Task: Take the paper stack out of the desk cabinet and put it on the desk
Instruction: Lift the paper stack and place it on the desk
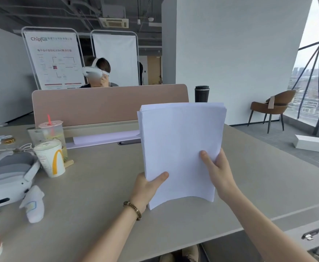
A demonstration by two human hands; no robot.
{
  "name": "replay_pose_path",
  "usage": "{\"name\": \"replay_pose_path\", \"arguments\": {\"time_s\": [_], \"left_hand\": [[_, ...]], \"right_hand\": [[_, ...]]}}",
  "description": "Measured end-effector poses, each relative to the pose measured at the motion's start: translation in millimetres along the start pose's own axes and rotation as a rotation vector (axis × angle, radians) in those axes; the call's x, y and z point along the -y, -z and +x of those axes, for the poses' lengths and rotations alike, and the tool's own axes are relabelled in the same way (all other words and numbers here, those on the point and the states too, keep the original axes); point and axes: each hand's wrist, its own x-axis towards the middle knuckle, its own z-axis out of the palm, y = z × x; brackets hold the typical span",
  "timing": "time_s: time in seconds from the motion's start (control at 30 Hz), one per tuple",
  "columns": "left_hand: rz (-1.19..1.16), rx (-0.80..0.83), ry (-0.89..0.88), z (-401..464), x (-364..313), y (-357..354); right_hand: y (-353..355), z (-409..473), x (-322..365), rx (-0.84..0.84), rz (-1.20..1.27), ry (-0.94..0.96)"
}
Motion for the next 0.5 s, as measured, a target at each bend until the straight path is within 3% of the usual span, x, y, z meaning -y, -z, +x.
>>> {"name": "replay_pose_path", "arguments": {"time_s": [0.13, 0.3, 0.5], "left_hand": [[-0.044, 0.023, -0.018, 4, -7, 1], [-0.197, 0.063, 0.005, 0, 4, 6], [-0.076, -0.106, -0.019, 2, 7, -7]], "right_hand": [[1, 7, 2, -0.006, 0.020, 0.024], [4, -5, -20, 0.050, -0.015, -0.075], [-5, -4, -24, 0.004, -0.042, -0.073]]}}
